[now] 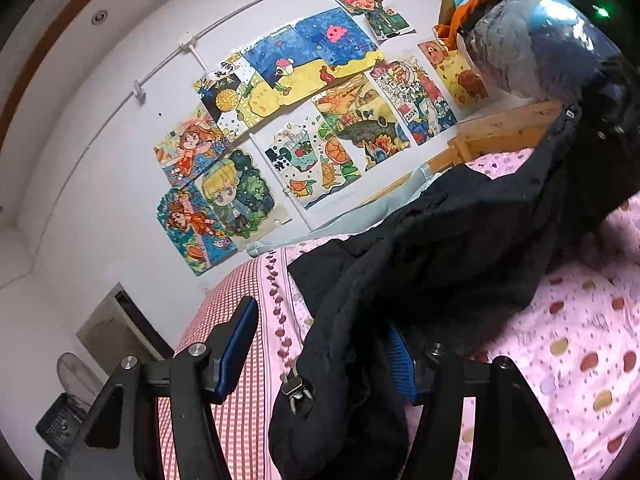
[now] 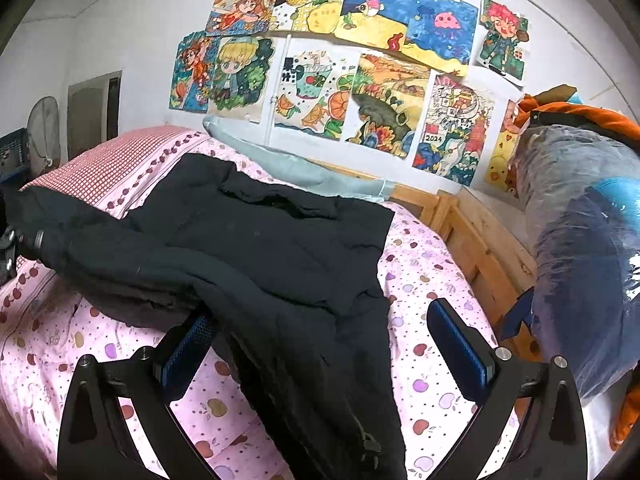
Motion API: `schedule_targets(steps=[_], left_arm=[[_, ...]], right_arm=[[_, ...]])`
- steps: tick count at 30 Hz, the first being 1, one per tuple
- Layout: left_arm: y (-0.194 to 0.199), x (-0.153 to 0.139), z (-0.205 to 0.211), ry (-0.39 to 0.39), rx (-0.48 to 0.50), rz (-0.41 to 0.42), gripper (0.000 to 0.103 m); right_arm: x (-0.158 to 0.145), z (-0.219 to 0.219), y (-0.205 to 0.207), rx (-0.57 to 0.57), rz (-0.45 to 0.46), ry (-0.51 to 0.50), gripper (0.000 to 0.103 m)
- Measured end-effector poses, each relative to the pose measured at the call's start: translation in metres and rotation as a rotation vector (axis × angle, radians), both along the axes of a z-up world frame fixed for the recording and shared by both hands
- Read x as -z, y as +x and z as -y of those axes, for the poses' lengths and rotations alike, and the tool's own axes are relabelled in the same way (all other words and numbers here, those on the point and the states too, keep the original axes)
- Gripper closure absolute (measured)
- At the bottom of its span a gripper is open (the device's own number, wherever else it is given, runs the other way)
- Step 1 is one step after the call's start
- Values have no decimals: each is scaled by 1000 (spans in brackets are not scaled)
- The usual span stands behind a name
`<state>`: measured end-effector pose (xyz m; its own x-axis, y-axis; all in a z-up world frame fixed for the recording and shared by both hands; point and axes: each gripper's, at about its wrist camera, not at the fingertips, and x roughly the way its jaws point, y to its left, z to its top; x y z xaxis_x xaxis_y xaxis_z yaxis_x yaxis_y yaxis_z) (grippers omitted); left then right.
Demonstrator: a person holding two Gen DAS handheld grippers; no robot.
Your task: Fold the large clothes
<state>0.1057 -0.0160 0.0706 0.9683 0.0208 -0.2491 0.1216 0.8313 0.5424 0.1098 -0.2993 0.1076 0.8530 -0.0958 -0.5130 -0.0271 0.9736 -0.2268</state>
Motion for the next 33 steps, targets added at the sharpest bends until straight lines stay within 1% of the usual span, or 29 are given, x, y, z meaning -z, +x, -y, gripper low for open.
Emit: schedule_targets(steps=[3, 5, 8, 12, 14, 16, 18, 20, 23, 25, 26, 27, 28, 29, 30, 31, 33], left_arm=[[13, -7, -3, -24, 10, -47, 45], [18, -10, -5, -38, 11, -66, 45], [24, -14, -8, -46, 13, -87, 45], [29, -17, -9, -60, 30, -125, 45], [29, -16, -7, -48, 37, -126, 45], [27, -14, -3, -23, 43, -122, 45], [24, -13, 0, -11, 44, -120, 45], [22, -12, 0, -6, 45, -121, 45], [21, -12, 0, -14, 44, -128, 45], [18, -9, -1, -22, 44, -133, 45], [16, -7, -2, -21, 47, -132, 45], [16, -8, -2, -15, 47, -129, 45], [13, -5, -2, -6, 50, -121, 45], [8, -2, -2, 5, 56, -108, 45], [3, 2, -2, 11, 58, -93, 45], [-4, 7, -2, 25, 59, -76, 45], [-19, 18, -1, 66, 60, -34, 45]], right_arm=[[1, -3, -3, -4, 10, -13, 2], [4, -7, -6, -32, 8, -31, 2], [12, -12, -13, -156, -19, -41, 2], [30, -22, -21, -238, -69, -95, 2], [42, -31, -27, -268, -99, -135, 2], [49, -40, -32, -283, -115, -165, 2], [59, -48, -39, -296, -132, -200, 2], [66, -55, -46, -298, -145, -212, 2], [84, -60, -56, -295, -177, -221, 2], [95, -58, -61, -257, -183, -226, 3], [100, -54, -62, -205, -189, -216, 6], [102, -49, -63, -172, -192, -195, 24], [103, -46, -62, -158, -195, -174, 48], [101, -38, -61, -141, -206, -115, 55], [97, -33, -61, -128, -198, -69, 63], [93, -29, -62, -111, -180, -39, 74], [87, -24, -66, -91, -144, -2, 82]])
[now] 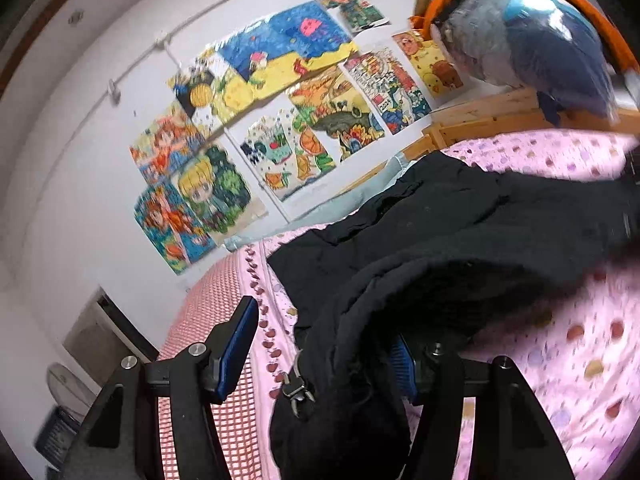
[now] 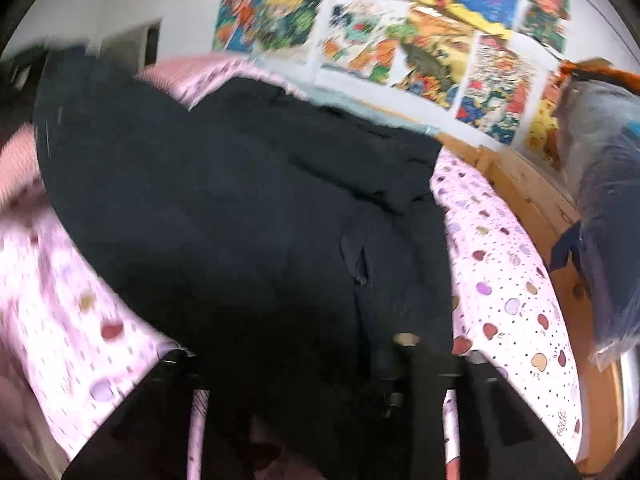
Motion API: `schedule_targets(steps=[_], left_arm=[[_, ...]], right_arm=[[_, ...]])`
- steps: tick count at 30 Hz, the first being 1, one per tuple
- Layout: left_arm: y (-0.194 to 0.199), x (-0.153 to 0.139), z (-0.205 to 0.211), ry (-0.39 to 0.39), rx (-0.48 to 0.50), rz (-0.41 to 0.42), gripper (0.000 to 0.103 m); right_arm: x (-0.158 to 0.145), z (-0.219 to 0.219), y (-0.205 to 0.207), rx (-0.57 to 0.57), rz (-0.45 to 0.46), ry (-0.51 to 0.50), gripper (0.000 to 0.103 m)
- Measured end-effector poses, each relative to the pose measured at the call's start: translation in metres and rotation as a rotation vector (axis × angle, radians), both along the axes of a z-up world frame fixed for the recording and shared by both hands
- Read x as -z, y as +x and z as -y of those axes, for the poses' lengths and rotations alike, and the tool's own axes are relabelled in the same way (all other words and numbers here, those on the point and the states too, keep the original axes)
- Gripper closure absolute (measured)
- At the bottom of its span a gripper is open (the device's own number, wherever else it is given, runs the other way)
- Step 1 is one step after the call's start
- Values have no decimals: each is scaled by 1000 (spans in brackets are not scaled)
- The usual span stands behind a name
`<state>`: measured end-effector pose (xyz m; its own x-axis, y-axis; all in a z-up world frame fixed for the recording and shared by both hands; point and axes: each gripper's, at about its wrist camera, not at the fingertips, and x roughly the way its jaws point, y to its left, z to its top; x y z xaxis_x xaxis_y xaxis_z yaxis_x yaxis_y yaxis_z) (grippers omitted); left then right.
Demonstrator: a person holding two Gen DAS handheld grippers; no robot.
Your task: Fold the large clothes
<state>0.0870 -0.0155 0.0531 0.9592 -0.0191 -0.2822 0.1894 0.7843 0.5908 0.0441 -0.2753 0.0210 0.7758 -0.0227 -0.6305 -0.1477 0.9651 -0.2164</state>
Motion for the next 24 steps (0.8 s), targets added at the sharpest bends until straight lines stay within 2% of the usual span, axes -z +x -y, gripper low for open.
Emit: schedule_targets(steps=[4, 9, 13, 15, 19, 24], left_arm=[[-31, 26, 1, 82, 0, 71, 45], [-55, 50, 0, 94, 7, 53, 48], [-61, 58, -1, 102, 30, 15, 65], [-63, 58, 0, 107, 52, 1, 85], [-64, 54, -2, 98, 62, -1, 90], [-67, 23, -18, -6, 85, 44, 94]], right_arm=[[-11, 4, -3, 33, 34, 30, 85], [-12, 5, -2, 42, 24, 42, 88], [-10, 3, 8, 39, 22, 23, 90], [-12, 2, 6, 38, 35, 33, 93], [-20, 0, -3, 46, 106, 44, 94], [-41, -2, -14, 79, 208, 102, 95]])
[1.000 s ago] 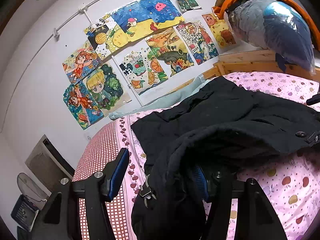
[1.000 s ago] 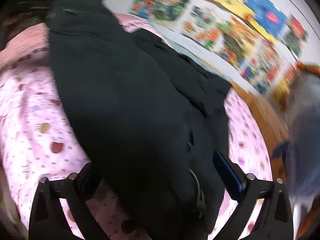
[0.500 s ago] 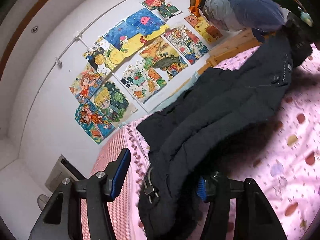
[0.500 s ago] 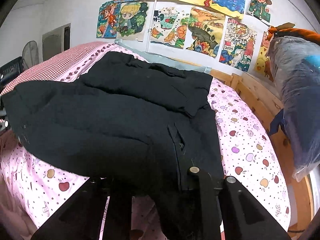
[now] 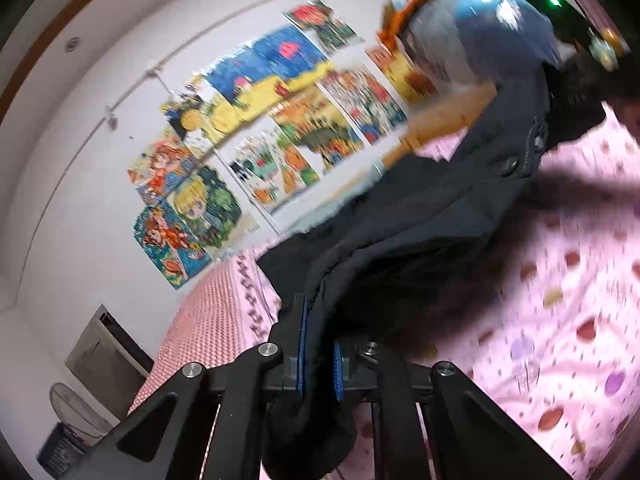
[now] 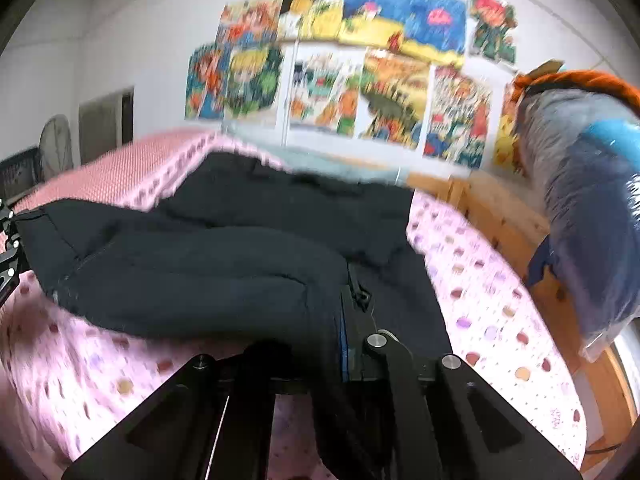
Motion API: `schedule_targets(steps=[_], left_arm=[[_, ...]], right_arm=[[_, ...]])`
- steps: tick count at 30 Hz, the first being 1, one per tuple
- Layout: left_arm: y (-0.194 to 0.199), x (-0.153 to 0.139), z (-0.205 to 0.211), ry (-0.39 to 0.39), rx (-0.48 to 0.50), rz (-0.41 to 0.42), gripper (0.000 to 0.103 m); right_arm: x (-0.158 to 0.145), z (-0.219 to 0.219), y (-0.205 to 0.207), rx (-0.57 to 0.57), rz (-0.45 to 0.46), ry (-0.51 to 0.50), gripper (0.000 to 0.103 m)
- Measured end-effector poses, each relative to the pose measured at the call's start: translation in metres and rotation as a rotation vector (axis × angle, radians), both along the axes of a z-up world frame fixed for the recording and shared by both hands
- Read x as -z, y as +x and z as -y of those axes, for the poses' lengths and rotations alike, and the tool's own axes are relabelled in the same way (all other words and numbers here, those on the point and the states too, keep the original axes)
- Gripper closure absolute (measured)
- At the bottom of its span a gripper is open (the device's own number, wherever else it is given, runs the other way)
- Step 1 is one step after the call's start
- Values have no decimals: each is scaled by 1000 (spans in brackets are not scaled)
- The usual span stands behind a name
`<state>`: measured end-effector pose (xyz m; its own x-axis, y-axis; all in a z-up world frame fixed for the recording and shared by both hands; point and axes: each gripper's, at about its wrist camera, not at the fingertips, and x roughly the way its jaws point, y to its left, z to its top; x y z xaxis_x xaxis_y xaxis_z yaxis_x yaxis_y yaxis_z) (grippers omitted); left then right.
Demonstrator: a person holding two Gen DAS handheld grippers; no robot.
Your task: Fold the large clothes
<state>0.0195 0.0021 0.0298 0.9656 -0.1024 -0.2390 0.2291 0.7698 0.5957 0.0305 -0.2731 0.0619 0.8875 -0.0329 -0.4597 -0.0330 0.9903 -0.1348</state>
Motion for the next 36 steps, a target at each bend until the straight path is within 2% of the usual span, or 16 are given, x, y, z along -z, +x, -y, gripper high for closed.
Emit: schedule_targets(steps=[5, 10, 13, 16, 19, 24, 30, 36], left_arm=[[3, -42, -19, -89, 1, 11, 94], [25, -82, -28, -103, 1, -72, 94], [56, -104, -25, -129, -4, -144, 94], [97, -121, -14, -134, -29, -162, 94], [136, -131, -5, -173, -60, -174, 94], [203, -130, 5, -195, -127, -162, 94], [283, -103, 15, -202, -197, -140, 94], [357, -78, 28, -210, -222, -221, 94]], right_arm=[[-30, -6, -21, -22, 102, 26, 95], [-54, -12, -27, -73, 178, 0, 95], [-68, -8, -3, -86, 187, -1, 95], [-80, -5, 25, -79, 189, 6, 95], [-91, 1, 68, -72, 175, 17, 95], [-98, 0, 147, -70, 146, -26, 95], [-88, -10, 225, -68, 132, -77, 95], [-57, -4, 302, -43, 82, -61, 94]])
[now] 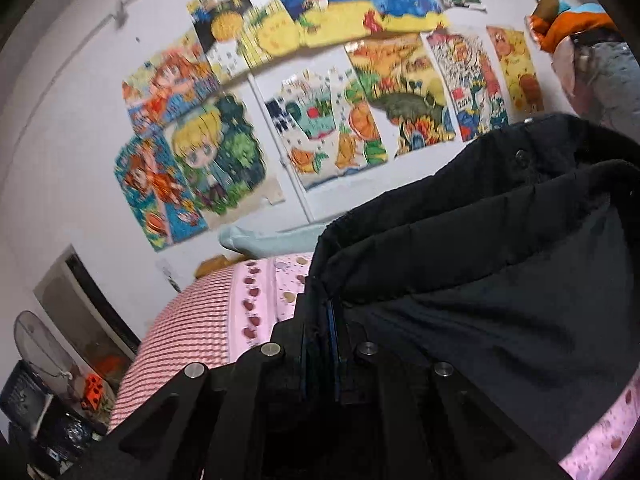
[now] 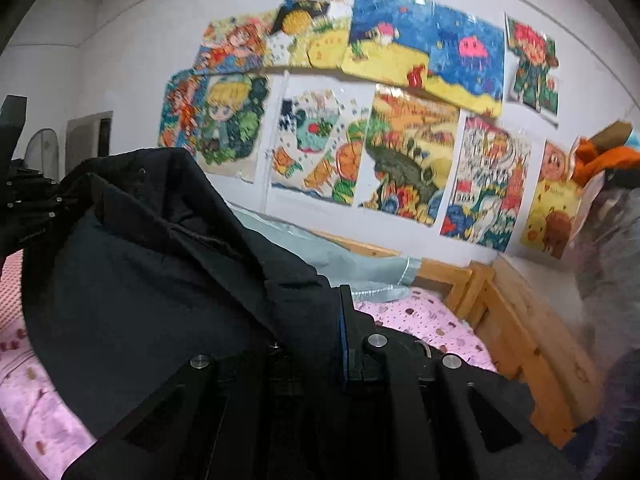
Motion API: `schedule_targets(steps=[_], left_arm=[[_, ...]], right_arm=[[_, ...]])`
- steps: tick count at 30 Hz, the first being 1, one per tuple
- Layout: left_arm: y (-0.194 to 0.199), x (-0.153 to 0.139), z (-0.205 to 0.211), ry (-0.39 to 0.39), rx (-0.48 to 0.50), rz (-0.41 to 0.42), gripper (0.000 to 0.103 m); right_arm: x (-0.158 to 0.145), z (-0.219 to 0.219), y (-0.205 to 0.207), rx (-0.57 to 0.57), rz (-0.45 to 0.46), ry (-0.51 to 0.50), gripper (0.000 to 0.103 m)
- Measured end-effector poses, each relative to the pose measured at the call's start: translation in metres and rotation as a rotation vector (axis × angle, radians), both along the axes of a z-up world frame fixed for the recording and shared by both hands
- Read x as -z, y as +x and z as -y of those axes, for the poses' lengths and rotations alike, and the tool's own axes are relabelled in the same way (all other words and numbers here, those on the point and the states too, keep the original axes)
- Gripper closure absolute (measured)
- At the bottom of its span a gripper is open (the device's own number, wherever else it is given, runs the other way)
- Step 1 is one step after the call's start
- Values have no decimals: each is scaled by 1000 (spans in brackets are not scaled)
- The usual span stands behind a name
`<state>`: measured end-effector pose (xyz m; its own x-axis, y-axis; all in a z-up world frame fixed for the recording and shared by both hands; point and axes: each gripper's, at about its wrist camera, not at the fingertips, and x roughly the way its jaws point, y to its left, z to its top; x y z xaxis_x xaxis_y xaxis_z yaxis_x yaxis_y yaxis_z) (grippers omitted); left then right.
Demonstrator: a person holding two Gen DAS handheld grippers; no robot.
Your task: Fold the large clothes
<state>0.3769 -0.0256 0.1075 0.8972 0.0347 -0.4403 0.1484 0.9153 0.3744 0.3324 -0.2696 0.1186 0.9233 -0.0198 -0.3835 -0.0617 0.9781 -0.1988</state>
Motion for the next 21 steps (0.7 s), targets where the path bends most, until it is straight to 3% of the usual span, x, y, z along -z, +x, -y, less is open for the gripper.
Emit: schedule_targets(steps=[9, 16, 21], left_arm=[[77, 40, 4, -30, -33, -120, 94], [89, 70, 11, 15, -21, -149, 94], [91, 80, 13, 32, -4, -154, 92]], right_arm=[[57, 6, 84, 18, -84, 1, 93], [103, 1, 105, 56, -139, -27, 89], [109, 0, 94, 82, -123, -25, 83]])
